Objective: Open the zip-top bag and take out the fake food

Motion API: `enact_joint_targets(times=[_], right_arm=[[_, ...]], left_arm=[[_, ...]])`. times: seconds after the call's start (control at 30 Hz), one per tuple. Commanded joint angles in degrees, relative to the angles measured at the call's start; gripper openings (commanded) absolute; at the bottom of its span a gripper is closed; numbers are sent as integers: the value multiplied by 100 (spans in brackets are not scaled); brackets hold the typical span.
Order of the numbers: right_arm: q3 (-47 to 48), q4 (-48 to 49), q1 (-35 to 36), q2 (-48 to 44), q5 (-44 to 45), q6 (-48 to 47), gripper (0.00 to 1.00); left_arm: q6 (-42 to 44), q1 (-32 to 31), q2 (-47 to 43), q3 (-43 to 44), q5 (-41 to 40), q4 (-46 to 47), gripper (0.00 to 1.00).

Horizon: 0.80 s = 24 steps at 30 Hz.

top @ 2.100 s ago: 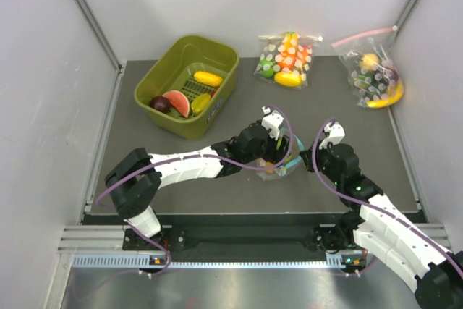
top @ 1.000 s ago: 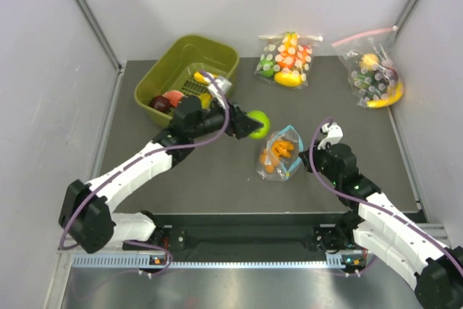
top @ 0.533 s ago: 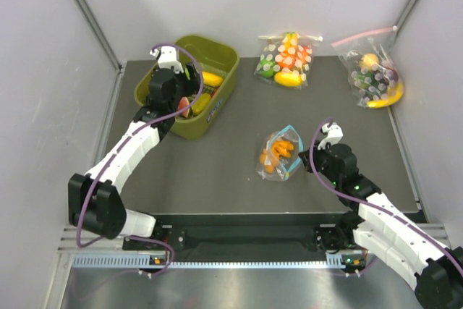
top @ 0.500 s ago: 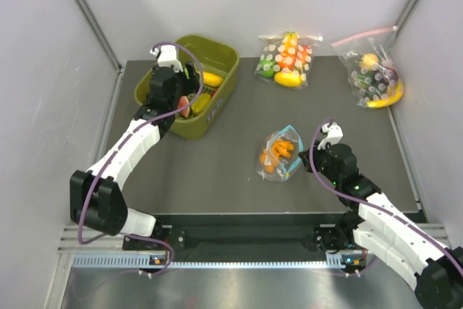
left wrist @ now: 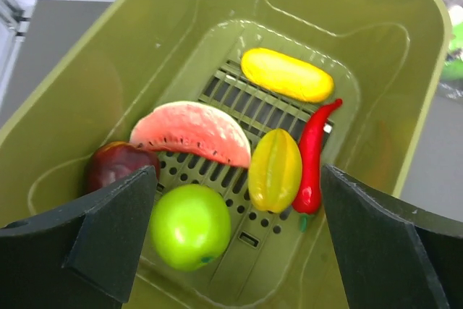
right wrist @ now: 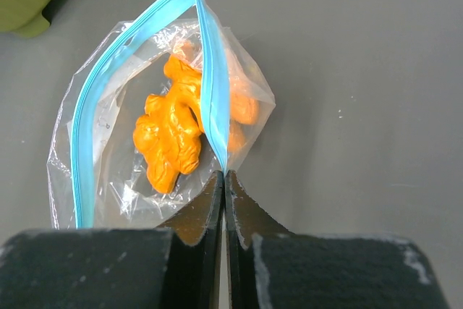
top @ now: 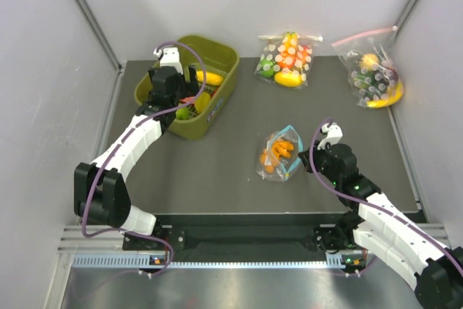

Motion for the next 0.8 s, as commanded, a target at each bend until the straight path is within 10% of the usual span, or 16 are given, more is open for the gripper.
enact_joint_targets(times=[0.0, 0.4, 0.77], right_arm=[[255, 253, 48, -23, -66, -54, 0], [325, 385, 57, 152, -119, -28, 0], [281, 376, 57, 117, -119, -10, 0]], left_arm=[[141, 17, -264, 182, 343, -56, 99], [423, -1870, -590, -109, 1309, 260, 99], [-841, -3182, -36, 155, 4122, 884, 99]])
